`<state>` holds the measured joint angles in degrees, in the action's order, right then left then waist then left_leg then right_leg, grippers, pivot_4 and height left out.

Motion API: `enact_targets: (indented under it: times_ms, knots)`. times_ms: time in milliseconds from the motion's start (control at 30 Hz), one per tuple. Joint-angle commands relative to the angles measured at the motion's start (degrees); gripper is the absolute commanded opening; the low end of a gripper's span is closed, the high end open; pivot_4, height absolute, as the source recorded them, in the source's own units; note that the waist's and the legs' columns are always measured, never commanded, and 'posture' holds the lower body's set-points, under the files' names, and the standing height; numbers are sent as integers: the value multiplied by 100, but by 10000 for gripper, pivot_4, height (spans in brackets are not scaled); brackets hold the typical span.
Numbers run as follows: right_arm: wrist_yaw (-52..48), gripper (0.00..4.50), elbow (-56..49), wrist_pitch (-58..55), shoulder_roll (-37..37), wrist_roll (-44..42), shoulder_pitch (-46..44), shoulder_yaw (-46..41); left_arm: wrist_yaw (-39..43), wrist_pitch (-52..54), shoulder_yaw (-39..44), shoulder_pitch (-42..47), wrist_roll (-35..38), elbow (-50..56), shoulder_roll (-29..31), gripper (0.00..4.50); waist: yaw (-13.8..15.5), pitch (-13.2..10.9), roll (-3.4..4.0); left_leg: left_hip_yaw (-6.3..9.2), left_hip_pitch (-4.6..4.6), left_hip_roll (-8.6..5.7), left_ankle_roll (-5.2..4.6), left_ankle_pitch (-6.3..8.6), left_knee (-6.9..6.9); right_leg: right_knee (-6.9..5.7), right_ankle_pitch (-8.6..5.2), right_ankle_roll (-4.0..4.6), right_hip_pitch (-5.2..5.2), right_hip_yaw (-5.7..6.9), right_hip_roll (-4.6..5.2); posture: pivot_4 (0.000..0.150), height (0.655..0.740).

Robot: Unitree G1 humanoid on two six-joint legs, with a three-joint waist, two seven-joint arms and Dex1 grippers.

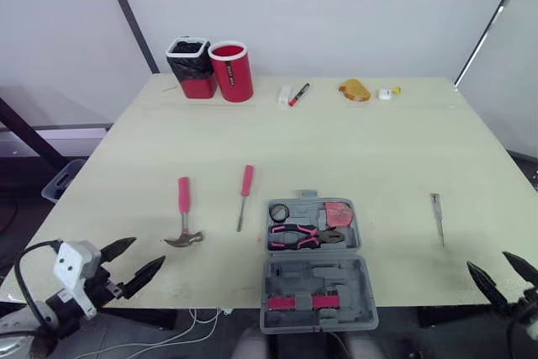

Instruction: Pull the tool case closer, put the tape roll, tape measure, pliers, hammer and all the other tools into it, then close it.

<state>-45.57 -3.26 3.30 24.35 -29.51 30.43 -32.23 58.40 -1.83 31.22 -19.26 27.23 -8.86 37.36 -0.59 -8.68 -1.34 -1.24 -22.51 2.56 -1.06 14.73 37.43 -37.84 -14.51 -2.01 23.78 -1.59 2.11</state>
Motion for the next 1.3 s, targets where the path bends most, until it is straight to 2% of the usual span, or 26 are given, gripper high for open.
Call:
enact_targets:
  times_ms: [33, 333, 533, 700, 967, 1100, 1300]
  knots:
    - [-157, 44527, 76, 290, 13, -162, 99, -287, -48, -226, 212, -68, -19, -161, 41, 45000, -10, -1, 3, -2, 0, 1, 0, 0, 0, 0, 0, 0, 1, -1, 1, 1500, 7400]
    - [-282, 44527, 298, 425, 61, -288, 105, -453, 0, -437, 186, 30, -41, -594, 137, 45000, -6, 0, 3, -6, 1, 5, 1, 0, -1, 1, 0, 1, 1, -1, 1, 1500, 7400]
    - [-460, 44527, 177, 337, 169, -300, 53, -290, 88, -562, -97, -115, -134, -314, -35, 45000, -5, 1, 4, -7, 3, 5, 1, 0, -1, 0, 0, 1, 0, -3, 7, 1500, 7400]
    - [-680, 44527, -230, -254, 384, -581, -53, -36, 282, -643, -552, -118, -368, 114, 68, 45000, -10, 2, 5, -9, 3, 5, 1, 0, -1, -1, 8, 14, 0, -5, 5, 1500, 7400]
    - [-626, 44527, -709, -592, 823, 18, -516, 769, 1007, -520, -1376, 194, -488, 536, 447, 45000, 1, 2, 6, -5, -1, 3, 0, 0, -1, 0, 9, 18, -1, 0, -7, 1500, 7400]
    - [-611, 44527, -677, -711, 1015, 372, -892, 1211, 1275, -801, -1861, 639, -826, 381, 594, 45000, 3, 1, 6, -9, 1, -21, 0, -1, 3, -2, 12, 19, -4, -1, -8, 1500, 7400]
    - [-982, 44527, -472, -604, 1312, 969, -1548, 2144, 1466, -727, -2729, 1538, -1162, 127, 493, 45000, -4, 2, 6, -12, 1, -26, 0, -1, 5, -3, 20, 14, -13, 9, -18, 1500, 7400]
